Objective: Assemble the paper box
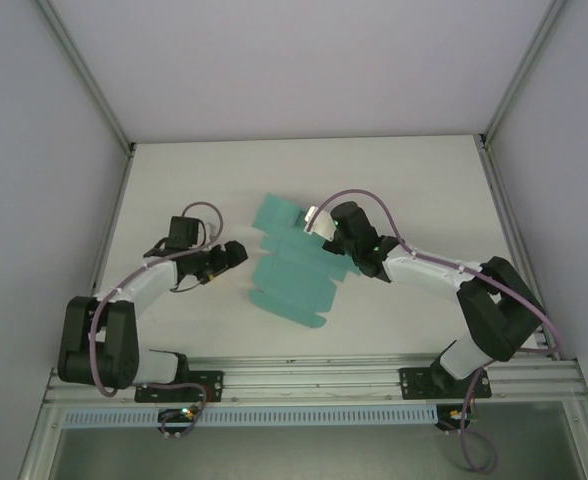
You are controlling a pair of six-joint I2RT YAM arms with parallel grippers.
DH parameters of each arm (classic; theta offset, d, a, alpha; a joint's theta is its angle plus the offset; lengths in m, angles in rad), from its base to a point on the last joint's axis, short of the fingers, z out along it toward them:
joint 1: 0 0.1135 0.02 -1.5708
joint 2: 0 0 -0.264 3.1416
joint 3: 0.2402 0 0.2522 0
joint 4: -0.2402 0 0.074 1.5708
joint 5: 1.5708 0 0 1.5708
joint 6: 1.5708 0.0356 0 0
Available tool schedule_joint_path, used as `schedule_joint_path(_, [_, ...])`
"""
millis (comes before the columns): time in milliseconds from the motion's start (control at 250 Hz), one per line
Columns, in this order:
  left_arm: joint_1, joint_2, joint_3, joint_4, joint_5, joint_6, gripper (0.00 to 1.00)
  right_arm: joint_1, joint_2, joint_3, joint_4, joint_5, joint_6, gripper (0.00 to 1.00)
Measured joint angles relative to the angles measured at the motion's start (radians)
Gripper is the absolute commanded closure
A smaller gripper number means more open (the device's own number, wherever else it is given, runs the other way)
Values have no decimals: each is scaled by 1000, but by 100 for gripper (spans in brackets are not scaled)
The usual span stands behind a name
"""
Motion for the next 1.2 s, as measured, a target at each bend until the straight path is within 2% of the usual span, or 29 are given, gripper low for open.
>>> schedule_joint_path(284, [-45,123,-2,234,122,-18,20,0,-19,0,-6,-57,41,100])
schedule_joint_path(459, [-53,103,-56,433,207,-40,20,0,-23,0,-8,-62,56,100])
schedule_joint_path(635, [-101,98,-73,516,262,-43,26,0,-23,0,-11,-72,75,100])
schedule_joint_path(715, [-130,113,-67,544,279,-43,33,0,-23,0,-11,-78,79,100])
schedule_joint_path(902, [-157,181,-63,647,313,-58,62,0,-23,0,-31,-90,87,100])
schedule_joint_path(1198, [-171,234,-60,710,314,-73,93,2,-25,0,-35,-94,101,100])
